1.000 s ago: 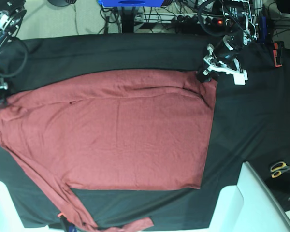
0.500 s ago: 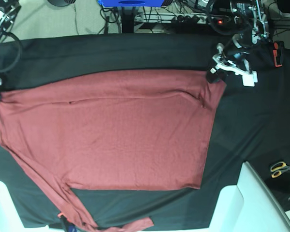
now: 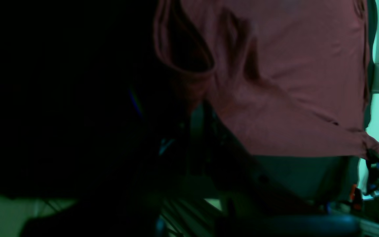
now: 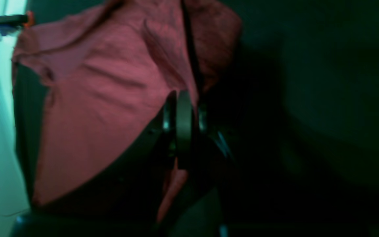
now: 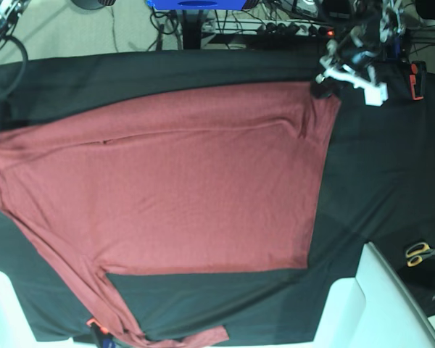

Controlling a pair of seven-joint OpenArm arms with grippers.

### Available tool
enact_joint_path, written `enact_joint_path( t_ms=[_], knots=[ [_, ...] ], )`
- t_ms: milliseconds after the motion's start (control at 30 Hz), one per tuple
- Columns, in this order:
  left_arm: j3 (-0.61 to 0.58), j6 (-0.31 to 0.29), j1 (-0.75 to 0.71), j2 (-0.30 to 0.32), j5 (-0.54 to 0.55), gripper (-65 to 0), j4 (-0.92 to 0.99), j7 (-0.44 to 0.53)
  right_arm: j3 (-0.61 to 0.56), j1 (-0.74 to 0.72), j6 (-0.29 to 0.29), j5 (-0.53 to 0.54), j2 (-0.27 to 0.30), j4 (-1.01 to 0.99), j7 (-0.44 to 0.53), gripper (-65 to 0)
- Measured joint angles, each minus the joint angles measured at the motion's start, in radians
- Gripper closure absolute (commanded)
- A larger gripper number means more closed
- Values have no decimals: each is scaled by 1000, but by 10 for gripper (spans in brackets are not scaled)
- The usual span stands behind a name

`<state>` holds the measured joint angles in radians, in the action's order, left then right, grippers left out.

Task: Fold the T-shirt properly
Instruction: 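Drag the shirt corner with the left gripper away from the right gripper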

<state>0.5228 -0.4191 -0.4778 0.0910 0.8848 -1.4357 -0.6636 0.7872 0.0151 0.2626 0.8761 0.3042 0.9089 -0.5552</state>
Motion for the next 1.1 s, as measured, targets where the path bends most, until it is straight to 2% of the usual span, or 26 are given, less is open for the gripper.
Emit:
enact_joint_path(
  t_ms=[167,400,600,767,1033,1100],
  knots=[
    [79,0,-33,8,-3,0,-40,-3,-2,31,2,4,-8,0,-14,-2],
    [83,0,-53,10,-1,0,-41,-6,-2,100,8,8,-11,1,-11,-2],
    [84,0,-58,7,-2,0,-41,-5,-1,201,-2,74,-53,98,-3,-2],
    [84,0,-77,10,-2,0,-43,1,0,228,2,83,-66,171,-2,-2],
    [84,-2,-96,12,-9,0,-48,1,0,250,0,85,-76,170,1,-2],
    [84,-40,-107,11,-9,0,-49,4,0,249,-1,84,-78,169,1,-2]
  ],
)
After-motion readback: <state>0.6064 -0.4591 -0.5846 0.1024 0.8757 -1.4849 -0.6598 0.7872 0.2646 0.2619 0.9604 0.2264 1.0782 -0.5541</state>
